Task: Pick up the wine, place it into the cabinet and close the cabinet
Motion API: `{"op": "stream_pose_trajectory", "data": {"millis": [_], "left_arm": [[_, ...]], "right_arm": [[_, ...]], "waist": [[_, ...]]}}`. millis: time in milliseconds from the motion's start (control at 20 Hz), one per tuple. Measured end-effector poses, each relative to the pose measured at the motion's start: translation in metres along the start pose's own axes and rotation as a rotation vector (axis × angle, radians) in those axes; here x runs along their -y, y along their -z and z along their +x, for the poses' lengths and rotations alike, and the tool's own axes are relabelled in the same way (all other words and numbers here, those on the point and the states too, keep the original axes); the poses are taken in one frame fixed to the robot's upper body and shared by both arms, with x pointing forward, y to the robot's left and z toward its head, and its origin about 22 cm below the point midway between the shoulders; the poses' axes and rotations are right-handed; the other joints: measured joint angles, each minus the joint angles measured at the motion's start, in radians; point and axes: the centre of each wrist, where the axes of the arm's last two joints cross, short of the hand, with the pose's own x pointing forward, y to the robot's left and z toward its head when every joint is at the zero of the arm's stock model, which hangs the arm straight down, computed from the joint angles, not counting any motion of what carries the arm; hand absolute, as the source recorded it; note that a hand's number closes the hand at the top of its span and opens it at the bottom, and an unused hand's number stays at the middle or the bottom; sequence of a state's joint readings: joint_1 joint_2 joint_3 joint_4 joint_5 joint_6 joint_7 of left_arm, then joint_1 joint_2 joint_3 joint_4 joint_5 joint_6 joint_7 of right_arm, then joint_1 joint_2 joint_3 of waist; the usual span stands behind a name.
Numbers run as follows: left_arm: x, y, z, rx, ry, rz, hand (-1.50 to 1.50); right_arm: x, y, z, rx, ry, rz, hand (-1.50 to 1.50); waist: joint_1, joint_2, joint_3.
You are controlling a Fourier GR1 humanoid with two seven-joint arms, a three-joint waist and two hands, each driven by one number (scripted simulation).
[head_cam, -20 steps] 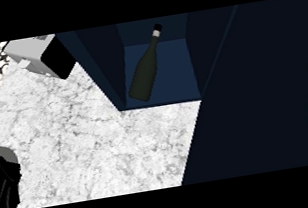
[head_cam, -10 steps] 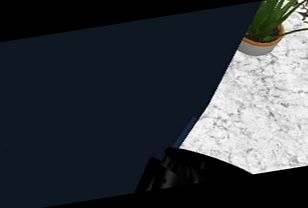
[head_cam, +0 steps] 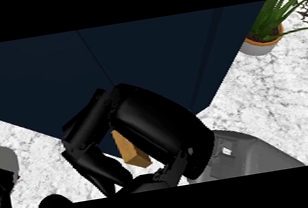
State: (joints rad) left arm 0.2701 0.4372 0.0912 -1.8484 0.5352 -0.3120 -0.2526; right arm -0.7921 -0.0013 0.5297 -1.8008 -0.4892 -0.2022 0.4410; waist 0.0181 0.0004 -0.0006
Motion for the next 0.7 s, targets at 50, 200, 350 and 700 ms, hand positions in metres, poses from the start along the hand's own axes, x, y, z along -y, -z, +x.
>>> {"op": "stream_pose_trajectory", "data": {"millis": [50,200,350,700], "left_arm": [[-0.002,0.001,0.0,0.0,0.0,0.001,1.5],[-0.003,-0.001,0.001,-0.002,0.003,-0.001,1.5],[-0.007,0.001,0.0,0.001,0.003,-0.003,1.5],[-0.008,0.004,0.003,-0.01,0.011,-0.009,1.5]], "right_arm": [[0.001,0.007,-0.004,-0.005,0.004,-0.008,1.5],[0.013,0.02,-0.011,-0.013,0.034,-0.04,1.5],[0.032,0.028,-0.017,-0.024,0.062,-0.081,1.5],[0.064,0.038,-0.036,-0.054,0.082,-0.157,1.5]], "waist": [[0.0,0.0,0.0],[0.0,0.0,0.0],[-0.003,0.0,0.0],[-0.006,0.0,0.001]]}}
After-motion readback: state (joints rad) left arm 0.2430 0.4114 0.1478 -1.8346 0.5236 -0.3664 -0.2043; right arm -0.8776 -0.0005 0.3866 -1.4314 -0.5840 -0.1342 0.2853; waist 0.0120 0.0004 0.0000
